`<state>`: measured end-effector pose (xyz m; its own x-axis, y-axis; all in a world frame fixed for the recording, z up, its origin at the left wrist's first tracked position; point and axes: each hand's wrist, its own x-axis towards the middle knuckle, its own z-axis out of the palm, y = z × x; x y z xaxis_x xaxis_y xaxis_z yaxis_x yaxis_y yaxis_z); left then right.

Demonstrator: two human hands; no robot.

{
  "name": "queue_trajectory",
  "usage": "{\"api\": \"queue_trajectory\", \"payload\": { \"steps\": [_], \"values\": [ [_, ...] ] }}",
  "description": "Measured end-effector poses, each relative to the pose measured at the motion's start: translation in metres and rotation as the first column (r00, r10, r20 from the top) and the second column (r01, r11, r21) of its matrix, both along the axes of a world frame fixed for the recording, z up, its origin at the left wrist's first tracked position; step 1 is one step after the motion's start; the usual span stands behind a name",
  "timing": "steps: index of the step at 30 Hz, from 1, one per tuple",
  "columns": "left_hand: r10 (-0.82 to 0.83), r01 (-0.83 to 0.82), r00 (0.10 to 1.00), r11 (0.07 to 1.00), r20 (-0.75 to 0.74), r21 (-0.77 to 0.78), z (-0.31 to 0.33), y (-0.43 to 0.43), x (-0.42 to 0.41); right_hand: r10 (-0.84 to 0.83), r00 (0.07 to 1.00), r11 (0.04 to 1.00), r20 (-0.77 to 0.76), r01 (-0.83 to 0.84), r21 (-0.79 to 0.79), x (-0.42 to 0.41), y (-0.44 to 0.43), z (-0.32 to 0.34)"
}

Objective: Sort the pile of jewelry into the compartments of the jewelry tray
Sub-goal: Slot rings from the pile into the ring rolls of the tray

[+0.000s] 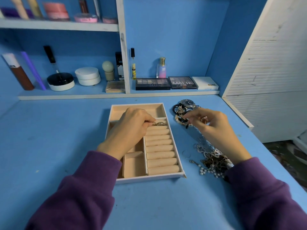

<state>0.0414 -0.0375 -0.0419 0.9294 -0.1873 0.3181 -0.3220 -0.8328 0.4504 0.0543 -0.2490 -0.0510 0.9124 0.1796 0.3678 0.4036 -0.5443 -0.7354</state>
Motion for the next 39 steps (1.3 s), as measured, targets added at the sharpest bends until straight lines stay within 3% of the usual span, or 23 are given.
{"api": "queue_trajectory", "payload": {
  "steps": [6, 10, 13, 19, 26, 34, 39],
  "values": [
    [0.028, -0.029, 0.999, 0.999, -0.033, -0.026, 0.003, 0.003, 0.001, -0.048, 0.999, 0.999, 0.014, 0.048, -0.002, -0.002, -0.016, 0.005],
    [0.081, -0.082, 0.997, 0.988, -0.017, -0.130, 0.012, -0.002, -0.002, -0.097, 0.995, 0.995, 0.000, 0.096, 0.033, -0.007, -0.042, 0.010],
    [0.023, -0.016, 0.999, 0.986, 0.038, -0.168, 0.021, -0.022, -0.008, -0.147, 0.989, 0.989, 0.005, 0.147, 0.021, -0.007, -0.061, 0.007],
    [-0.157, 0.156, 0.988, 0.985, -0.007, -0.071, 0.012, -0.080, 0.001, -0.226, 0.973, 0.960, 0.033, 0.229, -0.164, 0.001, -0.071, -0.010],
    [-0.182, 0.190, 0.979, 0.978, -0.097, 0.087, -0.008, -0.107, 0.016, -0.173, 0.985, 0.904, 0.017, 0.166, -0.394, 0.005, -0.064, -0.019],
    [-0.211, 0.226, 0.959, 0.972, -0.189, 0.061, -0.016, -0.107, 0.015, -0.133, 0.991, 0.887, -0.008, 0.116, -0.447, 0.002, -0.062, -0.017],
    [-0.199, 0.197, 0.956, 0.980, -0.218, -0.028, -0.018, -0.106, 0.015, -0.146, 0.989, 0.913, -0.004, 0.133, -0.386, 0.002, -0.062, -0.017]
  ]
}}
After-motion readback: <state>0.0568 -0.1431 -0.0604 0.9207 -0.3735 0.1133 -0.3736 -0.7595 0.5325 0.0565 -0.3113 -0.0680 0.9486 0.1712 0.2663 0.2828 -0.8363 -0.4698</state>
